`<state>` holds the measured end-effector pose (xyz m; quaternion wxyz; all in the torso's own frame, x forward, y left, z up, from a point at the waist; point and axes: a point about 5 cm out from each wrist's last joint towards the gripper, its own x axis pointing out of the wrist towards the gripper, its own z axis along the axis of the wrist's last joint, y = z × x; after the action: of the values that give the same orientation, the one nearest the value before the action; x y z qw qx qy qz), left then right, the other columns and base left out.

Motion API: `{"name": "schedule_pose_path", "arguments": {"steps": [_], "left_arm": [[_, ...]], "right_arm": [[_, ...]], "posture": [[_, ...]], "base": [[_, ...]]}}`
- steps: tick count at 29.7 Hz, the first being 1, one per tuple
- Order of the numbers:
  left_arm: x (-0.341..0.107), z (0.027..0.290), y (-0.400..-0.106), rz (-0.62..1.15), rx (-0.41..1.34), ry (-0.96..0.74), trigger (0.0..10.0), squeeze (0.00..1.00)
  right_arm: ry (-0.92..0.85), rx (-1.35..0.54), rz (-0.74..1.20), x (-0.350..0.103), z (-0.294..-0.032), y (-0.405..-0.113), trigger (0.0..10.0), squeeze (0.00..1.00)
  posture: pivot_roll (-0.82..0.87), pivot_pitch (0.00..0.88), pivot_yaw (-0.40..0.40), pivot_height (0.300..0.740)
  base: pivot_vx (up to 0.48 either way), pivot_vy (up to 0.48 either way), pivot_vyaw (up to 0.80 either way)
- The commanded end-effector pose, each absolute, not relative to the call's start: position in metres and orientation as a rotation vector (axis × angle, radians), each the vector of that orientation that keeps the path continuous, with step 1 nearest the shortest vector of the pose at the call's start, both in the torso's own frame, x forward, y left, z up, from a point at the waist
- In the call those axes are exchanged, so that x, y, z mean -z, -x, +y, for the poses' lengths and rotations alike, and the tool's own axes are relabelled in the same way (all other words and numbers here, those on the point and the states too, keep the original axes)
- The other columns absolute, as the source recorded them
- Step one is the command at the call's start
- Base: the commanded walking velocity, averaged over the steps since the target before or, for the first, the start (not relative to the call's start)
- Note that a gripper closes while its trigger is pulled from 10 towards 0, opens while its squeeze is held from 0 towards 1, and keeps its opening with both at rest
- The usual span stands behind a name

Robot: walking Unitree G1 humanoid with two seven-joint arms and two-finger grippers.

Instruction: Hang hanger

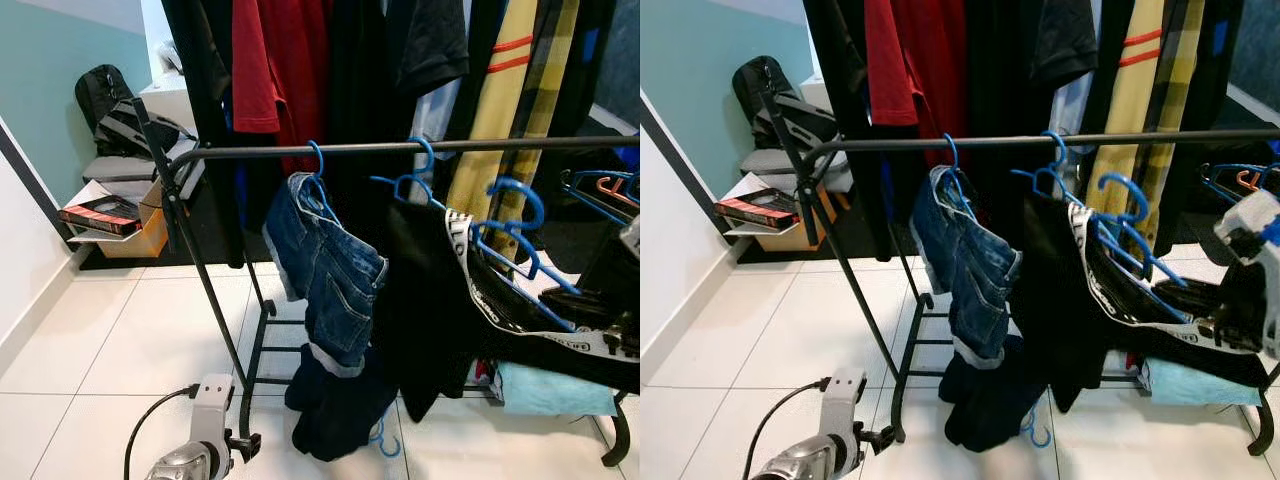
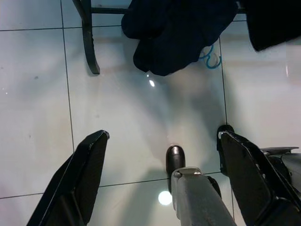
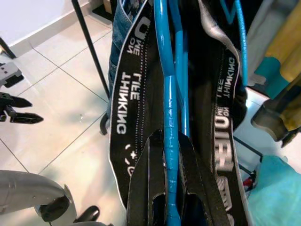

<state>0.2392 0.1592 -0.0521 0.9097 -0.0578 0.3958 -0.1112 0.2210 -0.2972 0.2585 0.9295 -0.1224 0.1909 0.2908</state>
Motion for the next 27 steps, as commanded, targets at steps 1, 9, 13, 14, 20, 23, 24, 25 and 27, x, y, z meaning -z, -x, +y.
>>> {"name": "schedule_pose_path", "arguments": {"steps": [1, 9, 13, 14, 20, 23, 24, 25, 27], "left_arm": [[0.054, 0.164, -0.236, 0.838, 0.222, 0.101, 10.0, 0.0], [0.054, 0.164, -0.236, 0.838, 0.221, 0.097, 10.0, 0.0], [0.054, 0.165, -0.236, 0.838, 0.219, 0.097, 10.0, 0.0], [0.054, 0.165, -0.236, 0.838, 0.219, 0.097, 10.0, 0.0], [0.055, 0.167, -0.234, 0.84, 0.215, 0.091, 10.0, 0.0], [0.056, 0.169, -0.232, 0.84, 0.213, 0.085, 10.0, 0.0], [0.057, 0.169, -0.231, 0.841, 0.212, 0.083, 10.0, 0.0], [0.057, 0.169, -0.231, 0.841, 0.212, 0.083, 10.0, 0.0], [0.057, 0.17, -0.23, 0.841, 0.209, 0.082, 10.0, 0.0]], "right_arm": [[0.259, -0.62, 0.37, -0.255, -0.289, -0.225, 10.0, 0.0], [0.208, -0.483, 0.38, -0.238, -0.282, -0.258, 10.0, 0.0], [0.179, -0.426, 0.35, -0.232, -0.274, -0.281, 10.0, 0.0], [0.179, -0.426, 0.35, -0.232, -0.274, -0.281, 10.0, 0.0], [0.138, -0.449, 0.261, -0.229, -0.25, -0.317, 10.0, 0.0], [0.1, -0.49, 0.214, -0.23, -0.234, -0.333, 10.0, 0.0], [0.101, -0.491, 0.204, -0.231, -0.23, -0.339, 10.0, 0.0], [0.101, -0.491, 0.204, -0.231, -0.23, -0.339, 10.0, 0.0], [0.095, -0.487, 0.197, -0.232, -0.227, -0.343, 10.0, 0.0]], "posture": [[-0.22, 0.0, 0.09, 0.74], [-0.21, 0.0, 0.088, 0.74], [-0.19, 0.0, 0.088, 0.74], [-0.19, 0.0, 0.088, 0.74], [-0.17, 0.0, 0.086, 0.74], [-0.16, 0.0, 0.082, 0.74], [-0.15, 0.0, 0.079, 0.74], [-0.15, 0.0, 0.079, 0.74], [-0.15, 0.0, 0.078, 0.74]], "base": [[0.0, 0.0, 0.0], [0.0, 0.0, 0.0], [0.0, 0.0, 0.0], [0.0, 0.0, 0.0], [0.0, 0.0, 0.0], [0.0, 0.0, 0.0], [0.0, 0.0, 0.0], [0.0, 0.0, 0.0], [0.0, 0.0, 0.0]]}}
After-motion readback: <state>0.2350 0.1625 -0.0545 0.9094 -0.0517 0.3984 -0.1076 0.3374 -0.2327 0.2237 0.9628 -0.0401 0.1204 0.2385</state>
